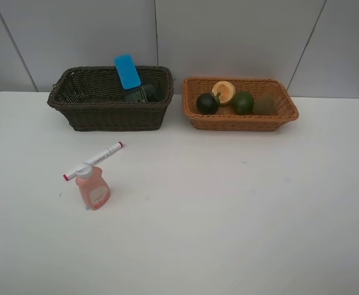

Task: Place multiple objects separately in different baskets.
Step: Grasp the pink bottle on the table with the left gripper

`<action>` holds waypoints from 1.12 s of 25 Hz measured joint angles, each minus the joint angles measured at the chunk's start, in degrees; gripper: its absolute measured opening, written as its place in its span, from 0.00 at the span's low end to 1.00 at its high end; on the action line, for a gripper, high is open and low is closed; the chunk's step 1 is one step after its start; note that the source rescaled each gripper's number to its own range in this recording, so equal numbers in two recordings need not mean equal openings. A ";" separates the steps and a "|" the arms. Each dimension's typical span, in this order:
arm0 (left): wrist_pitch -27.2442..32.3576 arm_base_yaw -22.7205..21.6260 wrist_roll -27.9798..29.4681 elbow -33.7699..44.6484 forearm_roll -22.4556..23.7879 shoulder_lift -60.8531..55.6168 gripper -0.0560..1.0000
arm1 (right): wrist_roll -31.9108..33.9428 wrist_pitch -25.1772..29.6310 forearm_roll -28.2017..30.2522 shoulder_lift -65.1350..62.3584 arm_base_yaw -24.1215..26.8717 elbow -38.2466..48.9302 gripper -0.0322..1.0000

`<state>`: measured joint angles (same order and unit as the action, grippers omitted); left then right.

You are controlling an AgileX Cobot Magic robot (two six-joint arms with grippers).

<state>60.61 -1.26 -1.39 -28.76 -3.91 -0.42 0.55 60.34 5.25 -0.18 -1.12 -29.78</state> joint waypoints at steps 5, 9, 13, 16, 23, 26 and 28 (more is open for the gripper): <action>0.00 0.00 0.00 0.00 0.00 0.00 1.00 | 0.00 0.00 0.00 0.00 0.00 0.00 1.00; 0.00 0.00 0.00 0.00 0.05 0.00 1.00 | 0.00 0.00 0.00 0.00 0.00 0.00 1.00; 0.00 0.00 0.00 0.00 0.17 0.00 1.00 | 0.00 0.00 0.00 0.00 0.00 0.00 1.00; 0.00 0.00 0.00 0.00 0.23 0.00 1.00 | 0.00 0.00 0.00 0.00 0.00 0.00 1.00; 0.00 0.00 0.00 0.00 0.37 0.00 1.00 | 0.00 0.00 0.00 0.00 0.00 0.00 1.00; 0.00 0.00 0.00 0.00 0.41 0.00 1.00 | 0.00 0.00 0.00 0.00 0.00 0.00 1.00; 0.00 0.00 0.00 0.00 0.41 0.00 1.00 | 0.00 0.00 0.00 0.00 0.00 0.00 1.00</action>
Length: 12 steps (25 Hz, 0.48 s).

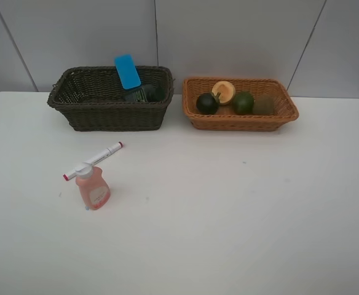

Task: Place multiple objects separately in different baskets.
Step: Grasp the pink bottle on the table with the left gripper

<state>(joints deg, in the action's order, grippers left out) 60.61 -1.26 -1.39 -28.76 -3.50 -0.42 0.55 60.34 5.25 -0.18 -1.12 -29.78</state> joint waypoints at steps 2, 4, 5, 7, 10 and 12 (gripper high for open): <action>0.00 0.00 0.00 0.00 0.00 0.00 1.00 | 0.00 0.00 0.00 0.00 0.00 0.00 1.00; 0.00 0.00 0.00 0.00 0.00 0.00 1.00 | 0.00 0.00 0.00 0.00 0.00 0.00 1.00; 0.00 0.00 0.00 0.00 0.00 0.00 1.00 | 0.00 0.00 0.00 0.00 0.00 0.00 1.00; 0.00 0.00 0.00 0.00 0.00 0.00 1.00 | 0.00 0.00 0.00 0.00 0.00 0.00 1.00; 0.00 0.00 0.00 0.00 0.08 0.00 1.00 | 0.00 -0.05 0.00 0.00 0.00 0.00 1.00; 0.00 0.00 0.00 0.00 0.26 0.00 1.00 | 0.00 -0.05 0.00 0.00 0.00 0.00 1.00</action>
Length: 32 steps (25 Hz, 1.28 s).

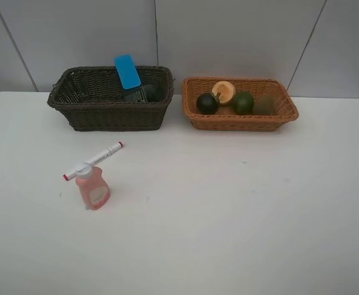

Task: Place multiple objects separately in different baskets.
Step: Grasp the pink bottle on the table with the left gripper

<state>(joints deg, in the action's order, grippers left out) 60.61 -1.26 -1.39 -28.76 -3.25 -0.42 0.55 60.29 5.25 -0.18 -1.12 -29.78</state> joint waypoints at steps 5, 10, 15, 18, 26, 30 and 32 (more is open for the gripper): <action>0.43 0.00 -0.12 -0.77 0.10 5.43 1.00 | 0.00 0.00 0.00 0.00 0.00 0.00 1.00; 0.24 0.00 -1.85 -6.24 0.17 18.14 1.00 | 0.00 0.00 0.00 0.00 0.00 0.00 1.00; -1.03 0.00 -9.07 -14.83 -0.10 31.81 1.00 | 0.00 0.00 0.00 0.00 0.00 0.00 1.00; -1.03 0.00 -15.65 -19.58 -1.27 39.34 1.00 | 0.00 0.00 0.00 0.00 0.00 0.00 1.00; -1.22 0.57 -28.30 -25.28 -8.85 56.93 1.00 | 0.00 0.00 0.00 0.00 0.00 0.00 1.00; -1.40 3.11 -35.69 -25.39 -10.20 63.94 1.00 | 0.00 0.00 0.00 0.00 0.00 0.00 1.00; -1.57 4.41 -37.99 -25.39 -10.47 67.06 1.00 | 0.00 0.00 0.00 0.00 0.00 0.00 1.00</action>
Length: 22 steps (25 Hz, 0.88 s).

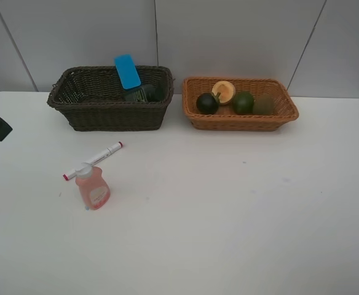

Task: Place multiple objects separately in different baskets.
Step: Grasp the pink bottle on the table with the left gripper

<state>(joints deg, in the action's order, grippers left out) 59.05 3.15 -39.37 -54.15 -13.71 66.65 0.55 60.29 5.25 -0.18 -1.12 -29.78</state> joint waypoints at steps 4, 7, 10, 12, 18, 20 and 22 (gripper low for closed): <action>-2.57 3.30 -2.36 0.00 -0.16 5.48 1.00 | 0.00 0.00 0.00 0.00 0.00 0.00 1.00; -4.56 6.07 -3.85 0.00 -0.21 8.80 1.00 | 0.00 0.00 0.00 0.00 0.00 0.00 1.00; -6.18 8.60 -4.18 0.00 -0.21 11.79 1.00 | 0.00 0.00 0.00 0.00 0.00 0.00 1.00; -7.43 10.44 -4.18 0.00 -0.21 13.75 1.00 | 0.00 0.00 0.00 0.00 0.00 0.00 1.00; -10.60 15.49 -4.71 0.00 -0.38 18.69 1.00 | 0.00 0.00 0.00 0.00 0.00 0.00 1.00; -11.57 16.77 -4.98 -0.10 -0.45 20.40 1.00 | 0.00 0.00 0.00 0.00 0.00 0.00 1.00; -12.52 17.47 -5.05 -0.10 -0.45 21.98 1.00 | 0.00 0.00 0.00 0.00 0.00 0.00 1.00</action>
<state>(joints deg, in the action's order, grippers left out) 46.53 20.62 -44.42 -54.25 -14.16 88.63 0.55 60.29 5.25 -0.18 -1.12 -29.78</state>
